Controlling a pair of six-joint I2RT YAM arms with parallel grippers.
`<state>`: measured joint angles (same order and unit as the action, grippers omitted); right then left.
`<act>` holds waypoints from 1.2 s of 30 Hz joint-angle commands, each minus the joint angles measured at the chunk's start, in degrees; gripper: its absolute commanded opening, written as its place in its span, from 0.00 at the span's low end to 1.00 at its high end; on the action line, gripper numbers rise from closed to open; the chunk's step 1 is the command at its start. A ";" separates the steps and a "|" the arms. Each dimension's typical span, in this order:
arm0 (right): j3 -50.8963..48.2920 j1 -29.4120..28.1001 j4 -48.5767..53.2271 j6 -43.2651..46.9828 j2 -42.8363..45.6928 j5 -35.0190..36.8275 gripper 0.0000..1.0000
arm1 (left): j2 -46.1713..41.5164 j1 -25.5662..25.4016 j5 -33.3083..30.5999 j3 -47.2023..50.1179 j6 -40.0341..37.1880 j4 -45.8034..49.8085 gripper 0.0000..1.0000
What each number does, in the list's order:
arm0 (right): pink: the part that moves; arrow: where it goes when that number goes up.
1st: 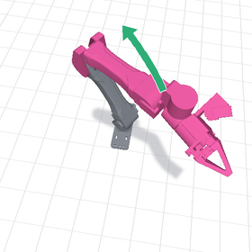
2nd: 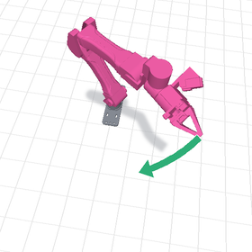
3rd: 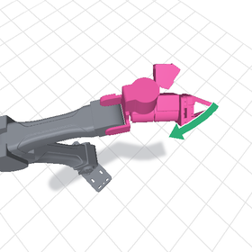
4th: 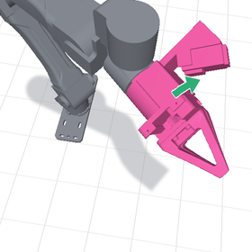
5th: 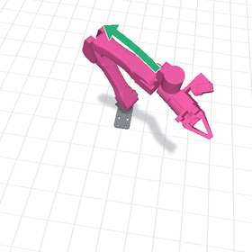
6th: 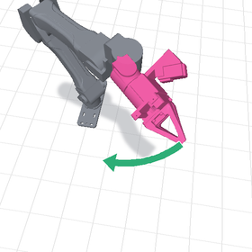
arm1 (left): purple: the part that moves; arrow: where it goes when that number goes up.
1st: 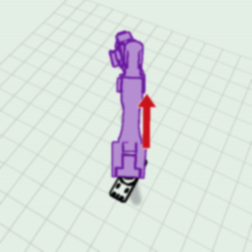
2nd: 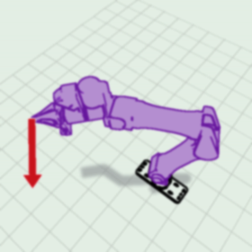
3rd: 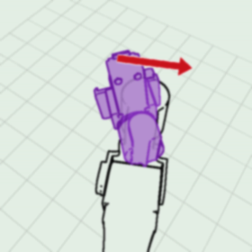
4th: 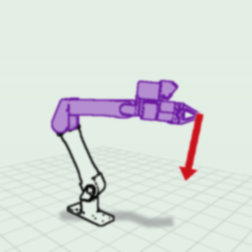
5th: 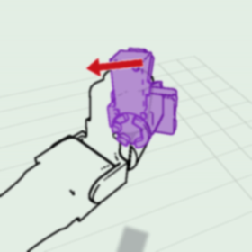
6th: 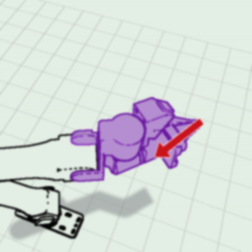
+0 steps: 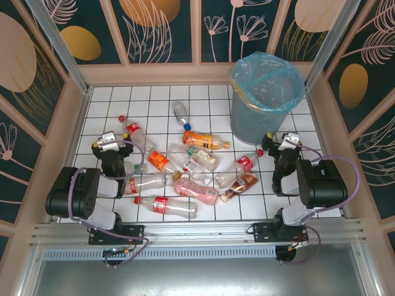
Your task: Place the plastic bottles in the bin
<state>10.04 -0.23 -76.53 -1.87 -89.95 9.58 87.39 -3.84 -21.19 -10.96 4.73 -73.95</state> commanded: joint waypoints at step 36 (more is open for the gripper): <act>-3.83 -8.51 0.49 4.59 18.55 16.22 0.99 | -24.93 0.23 -0.97 -5.72 2.12 22.07 0.99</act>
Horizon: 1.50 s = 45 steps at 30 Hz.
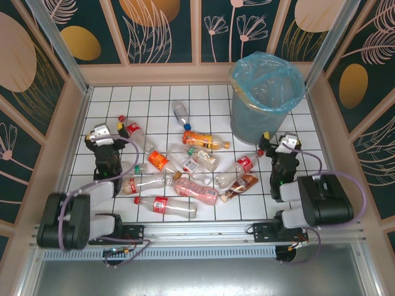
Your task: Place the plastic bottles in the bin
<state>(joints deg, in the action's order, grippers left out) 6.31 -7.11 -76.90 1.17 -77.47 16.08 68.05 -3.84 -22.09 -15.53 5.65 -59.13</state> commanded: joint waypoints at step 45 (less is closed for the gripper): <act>51.07 -40.87 82.70 -13.02 22.53 14.53 0.79 | 26.85 0.23 27.91 -35.44 39.26 60.12 0.89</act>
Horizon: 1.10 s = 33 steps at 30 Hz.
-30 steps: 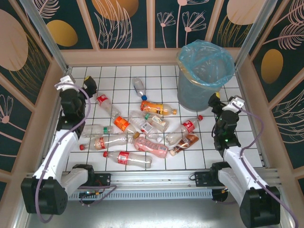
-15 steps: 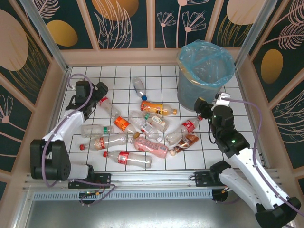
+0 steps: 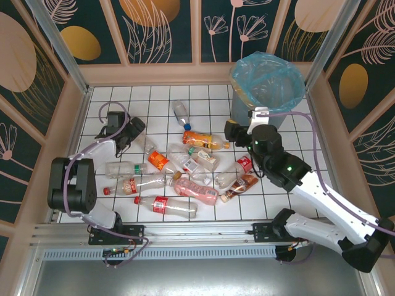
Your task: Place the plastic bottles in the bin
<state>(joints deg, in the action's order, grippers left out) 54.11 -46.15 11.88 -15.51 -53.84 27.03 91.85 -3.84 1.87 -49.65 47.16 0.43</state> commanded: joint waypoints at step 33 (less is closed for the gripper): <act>23.97 5.60 -5.30 6.32 -8.49 -20.63 0.76 | -14.44 -4.01 4.26 -21.88 -36.80 2.47 0.22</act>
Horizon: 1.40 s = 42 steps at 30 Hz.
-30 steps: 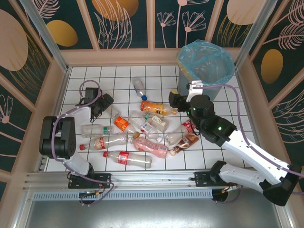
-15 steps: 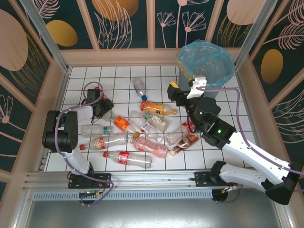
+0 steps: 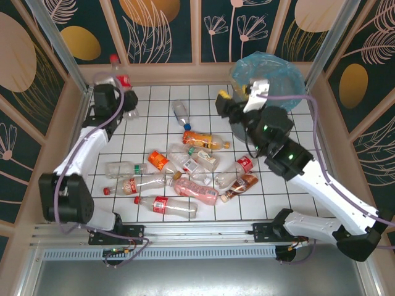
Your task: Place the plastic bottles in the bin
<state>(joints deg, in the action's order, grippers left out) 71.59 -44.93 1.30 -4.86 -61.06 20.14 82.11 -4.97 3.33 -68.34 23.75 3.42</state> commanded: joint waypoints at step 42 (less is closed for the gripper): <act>44.41 16.36 30.97 -10.56 -29.59 -44.68 0.00 | -6.62 -29.27 16.38 5.40 -29.88 -20.78 0.54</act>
<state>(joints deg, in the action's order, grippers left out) 113.58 -28.25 31.68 -16.64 -91.09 -28.05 77.60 -33.89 21.04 -63.61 -5.85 -14.50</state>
